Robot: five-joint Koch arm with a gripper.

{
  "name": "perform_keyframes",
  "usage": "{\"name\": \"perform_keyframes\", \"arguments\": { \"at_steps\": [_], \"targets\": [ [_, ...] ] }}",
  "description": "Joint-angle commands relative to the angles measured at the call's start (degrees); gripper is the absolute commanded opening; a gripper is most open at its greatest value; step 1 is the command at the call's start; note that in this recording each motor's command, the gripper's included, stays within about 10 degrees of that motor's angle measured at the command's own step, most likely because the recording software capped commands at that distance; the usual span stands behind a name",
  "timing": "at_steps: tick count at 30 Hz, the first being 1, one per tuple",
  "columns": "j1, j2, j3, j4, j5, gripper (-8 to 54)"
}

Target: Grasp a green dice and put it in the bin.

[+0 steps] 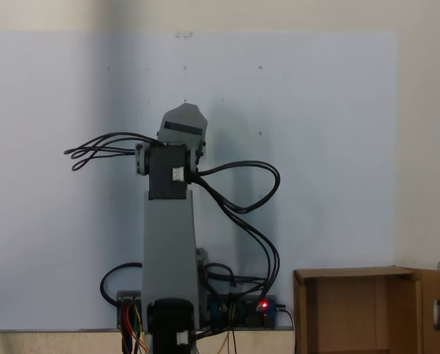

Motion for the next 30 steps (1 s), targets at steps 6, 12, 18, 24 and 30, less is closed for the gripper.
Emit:
{"name": "perform_keyframes", "arguments": {
  "at_steps": [6, 12, 18, 24, 30],
  "targets": [
    [-2.55, -0.62, 0.62, -1.58, -0.7, 40.8],
    [-2.29, -2.11, 0.7, -3.6, -3.08, 40.9],
    [-1.58, -5.19, 0.7, -4.39, -3.25, 40.9],
    [-0.35, -7.29, 1.58, -6.33, -3.25, 40.9],
    [-0.26, -8.7, 2.64, -6.77, -3.08, 40.9]
  ]
}}
